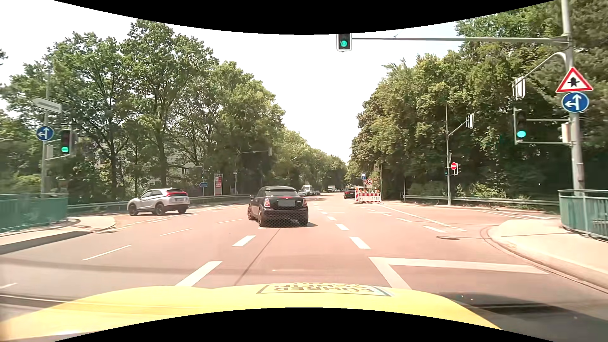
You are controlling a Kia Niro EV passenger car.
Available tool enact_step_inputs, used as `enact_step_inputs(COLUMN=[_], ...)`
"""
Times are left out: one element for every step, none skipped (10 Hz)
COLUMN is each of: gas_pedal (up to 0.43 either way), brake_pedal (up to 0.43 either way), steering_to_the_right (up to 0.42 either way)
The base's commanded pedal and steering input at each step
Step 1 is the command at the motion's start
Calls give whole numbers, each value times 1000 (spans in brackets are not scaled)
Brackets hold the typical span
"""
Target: Follow the waypoints while adhering to traffic rules and regulations
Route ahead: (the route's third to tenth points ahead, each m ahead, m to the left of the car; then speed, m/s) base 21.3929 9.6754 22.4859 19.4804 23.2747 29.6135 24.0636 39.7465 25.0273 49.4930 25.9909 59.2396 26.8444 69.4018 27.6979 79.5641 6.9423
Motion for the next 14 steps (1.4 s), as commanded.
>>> enact_step_inputs(gas_pedal=[0, 0, 0, 0, 0, 0, 8, 8, 20, 28, 28, 39, 47, 47], brake_pedal=[0, 0, 0, 0, 0, 0, 0, 0, 0, 0, 0, 0, 0, 0], steering_to_the_right=[-38, -57, -72, -90, -105, -120, -135, -153, -167, -184, -202, -214, -225, -234])
